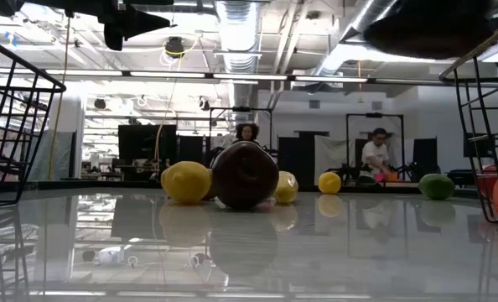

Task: Sort produce into baskets
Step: Put the red bell pepper into the gold wire basket, then put the top left lemon into the black wire basket

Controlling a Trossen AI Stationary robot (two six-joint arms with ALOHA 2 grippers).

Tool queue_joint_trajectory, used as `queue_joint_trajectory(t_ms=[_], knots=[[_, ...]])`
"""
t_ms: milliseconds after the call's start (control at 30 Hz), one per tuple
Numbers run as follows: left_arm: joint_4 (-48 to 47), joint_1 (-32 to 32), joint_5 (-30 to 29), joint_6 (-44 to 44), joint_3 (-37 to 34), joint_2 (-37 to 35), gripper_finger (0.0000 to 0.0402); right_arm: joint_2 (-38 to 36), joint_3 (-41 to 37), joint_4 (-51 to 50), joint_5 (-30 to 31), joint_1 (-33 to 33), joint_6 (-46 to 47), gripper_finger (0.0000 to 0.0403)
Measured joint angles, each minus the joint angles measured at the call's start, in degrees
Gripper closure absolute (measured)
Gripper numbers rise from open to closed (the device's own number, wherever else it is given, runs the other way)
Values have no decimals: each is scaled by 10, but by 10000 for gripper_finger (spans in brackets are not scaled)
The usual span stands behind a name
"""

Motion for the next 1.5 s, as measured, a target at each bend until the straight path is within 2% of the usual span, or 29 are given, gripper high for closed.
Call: queue_joint_trajectory(t_ms=[167, 367, 567, 700, 867, 933, 1033, 1167, 1333, 1400, 1500], knots=[[0, 0, 0, -1, 0, 0, 164, -41, -25, 4, 5, 94, 127, 244], [0, 0, 0, -6, 0, 0, 164, -84, -67, 32, 33, 197, 334, 237], [-3, 0, 0, -13, 0, 0, 164, -103, -118, 36, 39, 275, 499, 214], [-3, 0, 0, -18, 0, 0, 164, -104, -130, 39, 38, 295, 534, 184], [0, 0, 6, -25, 0, 1, 164, -105, -130, 39, 46, 284, 504, 156], [8, 0, 6, -32, 0, 10, 164, -111, -130, 37, 92, 284, 467, 155], [24, 0, 6, -43, 0, 42, 164, -148, -130, 36, 234, 287, 441, 156], [26, 5, 8, -68, 24, 111, 164, -220, -136, 36, 386, 284, 435, 162], [-97, 21, 70, -99, 129, 207, 164, -306, -205, 84, 566, 284, 442, 171], [-163, 27, 85, -105, 172, 248, 164, -335, -252, 138, 613, 282, 437, 174], [-270, 43, 108, -121, 231, 302, 164, -363, -318, 216, 647, 262, 399, 177]])
